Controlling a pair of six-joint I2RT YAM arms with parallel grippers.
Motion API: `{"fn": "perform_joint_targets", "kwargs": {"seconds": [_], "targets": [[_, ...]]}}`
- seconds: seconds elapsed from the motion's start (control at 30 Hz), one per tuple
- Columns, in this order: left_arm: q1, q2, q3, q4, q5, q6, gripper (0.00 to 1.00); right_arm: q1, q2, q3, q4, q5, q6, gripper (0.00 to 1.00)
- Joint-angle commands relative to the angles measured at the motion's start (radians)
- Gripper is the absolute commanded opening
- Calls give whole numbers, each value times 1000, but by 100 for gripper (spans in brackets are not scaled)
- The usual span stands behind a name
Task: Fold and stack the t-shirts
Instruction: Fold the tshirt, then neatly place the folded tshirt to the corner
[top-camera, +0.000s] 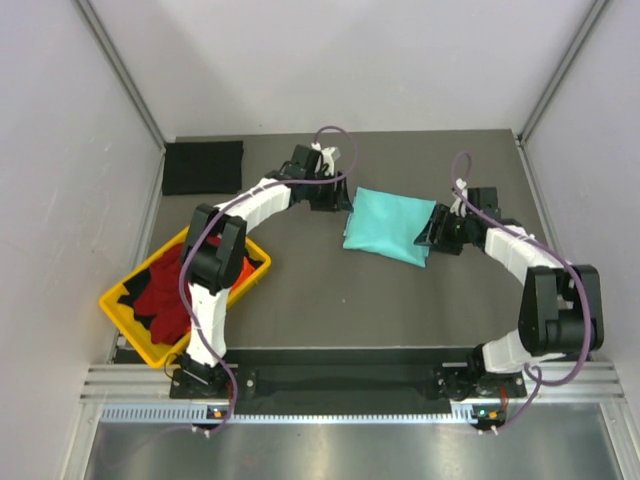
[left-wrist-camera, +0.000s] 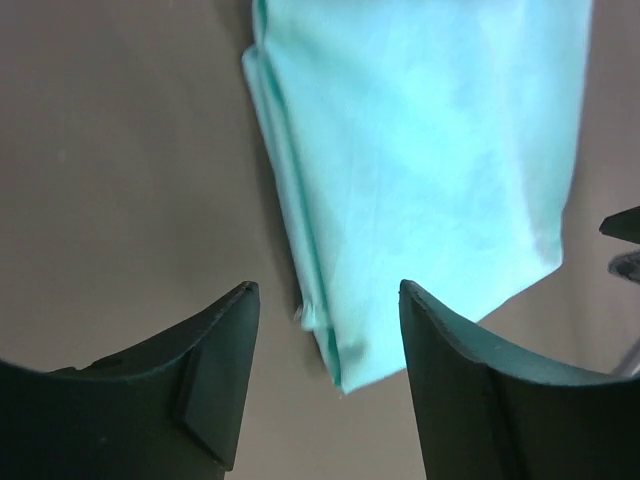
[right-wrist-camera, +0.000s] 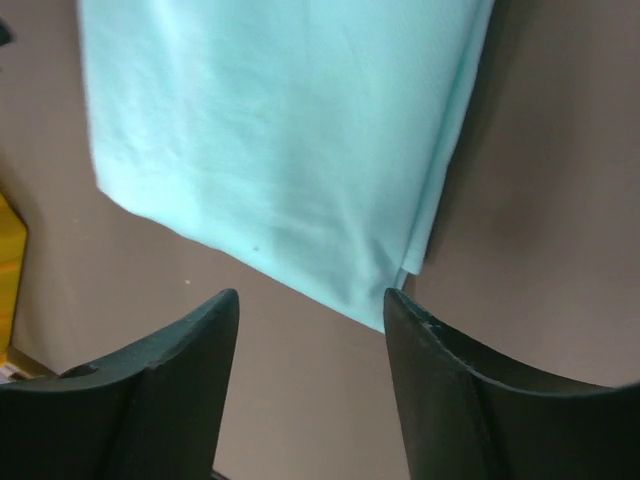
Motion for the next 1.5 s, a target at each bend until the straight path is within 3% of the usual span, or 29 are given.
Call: {"fn": "perform_joint_targets", "kwargs": {"seconds": [0.0,0.07,0.27,0.8,0.9,1.03,1.13,1.47], "targets": [[23,95,76,28,162,37,64,7,-83,63,-26,-22,-15,62],[27,130,108,46,189,33,65,5,-89,71,-35,-22,-13,69],[29,261,191,37,225,22,65,5,-92,75,-39,-27,-21,75],[-8,313,165,78,229,-30,58,-1,-95,52,-22,-36,-32,76],[-13,319,165,72,209,-44,48,-1,-102,49,-26,-39,-36,76],[-13,315,180,74,202,-74,26,-2,-109,46,-26,-42,-41,76],[-25,284,202,62,174,-99,2,-4,-111,46,-26,-42,-44,76],[-43,160,315,-211,-151,-98,0,-4,-108,54,-16,-55,-33,76]]}}
